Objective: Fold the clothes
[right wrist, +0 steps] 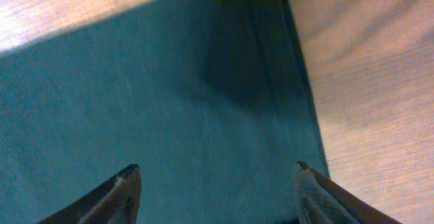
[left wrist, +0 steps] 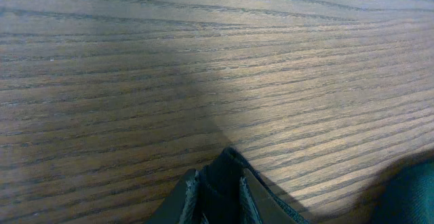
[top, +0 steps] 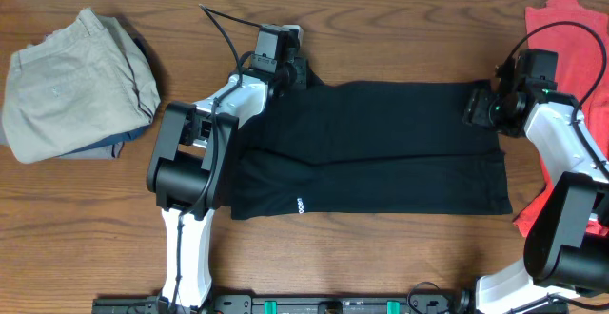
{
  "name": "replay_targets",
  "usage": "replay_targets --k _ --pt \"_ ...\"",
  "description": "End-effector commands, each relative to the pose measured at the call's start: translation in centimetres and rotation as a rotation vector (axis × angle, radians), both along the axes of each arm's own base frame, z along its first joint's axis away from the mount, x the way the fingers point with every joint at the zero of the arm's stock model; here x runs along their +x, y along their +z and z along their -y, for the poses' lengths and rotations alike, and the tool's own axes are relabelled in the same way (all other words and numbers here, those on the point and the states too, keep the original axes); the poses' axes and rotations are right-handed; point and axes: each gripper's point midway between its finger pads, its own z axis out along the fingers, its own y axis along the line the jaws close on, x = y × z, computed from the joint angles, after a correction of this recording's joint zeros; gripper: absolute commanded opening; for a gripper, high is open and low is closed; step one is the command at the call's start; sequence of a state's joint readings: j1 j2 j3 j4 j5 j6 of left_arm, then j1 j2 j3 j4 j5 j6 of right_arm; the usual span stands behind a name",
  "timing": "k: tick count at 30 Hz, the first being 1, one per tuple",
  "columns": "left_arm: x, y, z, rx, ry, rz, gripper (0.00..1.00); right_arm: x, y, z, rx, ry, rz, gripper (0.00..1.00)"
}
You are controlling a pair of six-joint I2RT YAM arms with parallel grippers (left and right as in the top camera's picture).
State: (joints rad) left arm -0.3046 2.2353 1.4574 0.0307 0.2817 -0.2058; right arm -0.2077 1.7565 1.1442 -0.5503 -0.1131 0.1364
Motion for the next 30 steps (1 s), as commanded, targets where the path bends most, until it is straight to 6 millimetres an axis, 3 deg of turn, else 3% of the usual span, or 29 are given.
replay_targets --k 1,8,12,17,25,30 --pt "0.5 0.5 -0.8 0.003 0.012 0.005 0.20 1.4 1.0 -0.3 -0.018 0.024 0.061 0.73" --pt "0.5 5.5 -1.7 -0.010 0.029 0.052 0.19 4.2 2.2 0.4 -0.052 0.020 0.187 0.77" --pt "-0.6 7.7 -2.0 -0.007 0.029 0.040 0.19 5.4 1.7 0.7 -0.062 0.021 0.217 0.77" --pt "-2.4 8.7 -2.5 0.009 0.028 -0.013 0.19 7.1 -0.8 1.0 -0.069 0.024 0.238 0.74" --pt "-5.6 9.1 -3.6 0.045 0.032 -0.127 0.14 9.8 -4.6 3.3 -0.166 -0.031 0.289 0.71" --pt "-7.4 10.4 -4.2 0.060 0.035 -0.166 0.13 10.3 -6.6 3.4 -0.166 -0.031 0.293 0.70"
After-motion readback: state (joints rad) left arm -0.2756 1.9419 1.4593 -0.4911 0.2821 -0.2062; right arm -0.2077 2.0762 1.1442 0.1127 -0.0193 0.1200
